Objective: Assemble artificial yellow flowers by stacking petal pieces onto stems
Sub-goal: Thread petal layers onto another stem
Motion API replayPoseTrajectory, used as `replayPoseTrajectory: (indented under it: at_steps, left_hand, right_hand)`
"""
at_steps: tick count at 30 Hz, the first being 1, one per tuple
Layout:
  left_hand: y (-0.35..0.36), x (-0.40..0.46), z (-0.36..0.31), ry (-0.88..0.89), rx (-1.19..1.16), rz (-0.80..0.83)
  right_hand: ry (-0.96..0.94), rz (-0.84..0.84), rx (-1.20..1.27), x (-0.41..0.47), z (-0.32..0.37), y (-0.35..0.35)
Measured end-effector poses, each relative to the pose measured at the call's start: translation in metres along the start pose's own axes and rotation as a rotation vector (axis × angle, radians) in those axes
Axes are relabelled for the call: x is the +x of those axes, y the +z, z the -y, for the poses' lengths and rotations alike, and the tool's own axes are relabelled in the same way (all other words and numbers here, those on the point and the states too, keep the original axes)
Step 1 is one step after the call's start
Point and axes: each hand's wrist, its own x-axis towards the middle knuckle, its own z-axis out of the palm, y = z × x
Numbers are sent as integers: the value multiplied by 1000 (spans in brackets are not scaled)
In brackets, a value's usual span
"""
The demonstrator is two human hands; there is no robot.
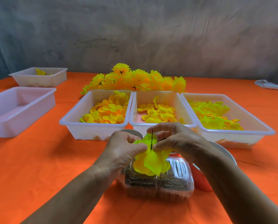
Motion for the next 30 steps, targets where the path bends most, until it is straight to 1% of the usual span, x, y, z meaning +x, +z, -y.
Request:
replayPoseTrajectory:
  at_steps: [4, 8, 10, 14, 17, 19, 21, 26, 28, 30]
  left_hand:
    - [-2, 1, 2, 16, 5, -3]
    - [-7, 3, 5, -15, -1, 73]
    - [-8, 1, 7, -16, 8, 74]
    - [-10, -3, 8, 75, 113, -51]
    - [-9, -8, 3, 251, 165, -140]
    - [-9, -9, 0, 382, 206, -117]
    - [-10, -8, -1, 449, 254, -63]
    - [-4, -4, 0, 413, 235, 37]
    - [-2, -2, 3, 413, 224, 37]
    - [-1, 0, 6, 415, 203, 23]
  right_hand:
    - [22, 1, 4, 3, -6, -4]
    - [55, -8, 54, 3, -16, -5]
    - [60, -21, 64, 3, -18, -4]
    - [59, -54, 82, 1, -16, -4]
    - [53, -56, 81, -2, -14, -3]
    - [50, -62, 79, -3, -13, -3]
    - [52, -67, 98, -3, -13, -3]
    - [70, -43, 149, -5, -11, -8]
    - [72, -41, 219, -5, -10, -11]
    - [62, -45, 208, -6, -9, -12]
